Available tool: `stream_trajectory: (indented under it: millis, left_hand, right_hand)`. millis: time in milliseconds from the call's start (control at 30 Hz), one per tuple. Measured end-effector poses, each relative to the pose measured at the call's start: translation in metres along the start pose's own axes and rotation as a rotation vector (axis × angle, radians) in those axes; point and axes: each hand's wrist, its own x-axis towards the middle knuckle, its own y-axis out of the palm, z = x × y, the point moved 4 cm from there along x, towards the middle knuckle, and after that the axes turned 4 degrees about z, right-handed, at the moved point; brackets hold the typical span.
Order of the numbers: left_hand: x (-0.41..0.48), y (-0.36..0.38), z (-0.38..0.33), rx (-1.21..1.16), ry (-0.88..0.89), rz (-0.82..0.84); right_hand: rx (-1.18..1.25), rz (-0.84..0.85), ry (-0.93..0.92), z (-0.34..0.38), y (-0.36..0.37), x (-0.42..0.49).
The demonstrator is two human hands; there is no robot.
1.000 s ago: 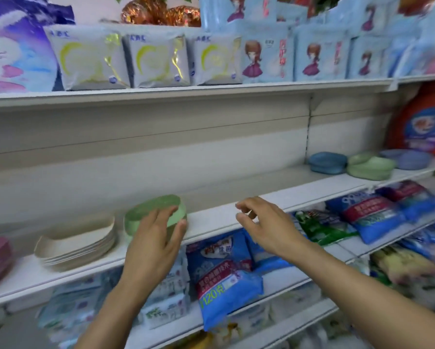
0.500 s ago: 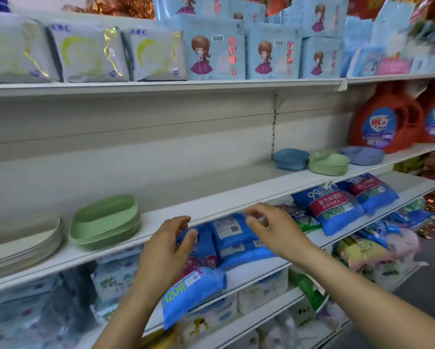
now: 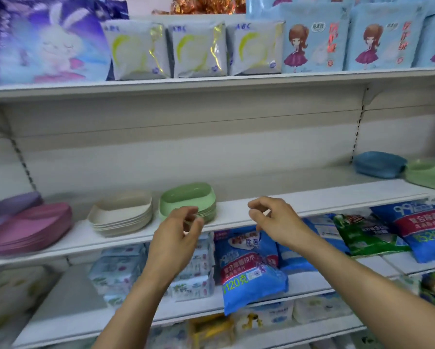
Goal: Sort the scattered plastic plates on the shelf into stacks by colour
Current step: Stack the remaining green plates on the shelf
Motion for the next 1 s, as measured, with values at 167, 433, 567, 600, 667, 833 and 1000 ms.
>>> stream_trajectory:
  millis: [167, 433, 567, 600, 667, 833, 1000]
  left_hand:
    - [0.002, -0.028, 0.037, -0.048, -0.145, -0.012]
    - [0.027, -0.03, 0.068, -0.324, -0.385, 0.165]
    - [0.04, -0.025, 0.066, -0.406, -0.444, 0.174]
    - [0.045, -0.023, 0.066, -0.402, -0.465, 0.162]
    - [0.056, -0.02, 0.064, -0.378, -0.491, 0.139]
    - [0.07, 0.0, 0.055, -0.511, -0.552, 0.142]
    - [0.071, 0.031, 0.019, -0.794, -0.56, 0.238]
  right_hand:
    - [0.073, 0.069, 0.01, 0.022, 0.035, 0.027]
    - [0.133, 0.089, 0.174, 0.038, 0.066, 0.069]
    - [0.243, 0.137, 0.292, 0.038, 0.079, 0.074]
    - [0.278, 0.147, 0.311, 0.039, 0.083, 0.076]
    - [0.314, 0.131, 0.33, 0.039, 0.088, 0.08]
    - [0.299, 0.021, 0.328, 0.028, 0.072, 0.077]
    - [0.366, -0.086, 0.271, 0.016, 0.032, 0.051]
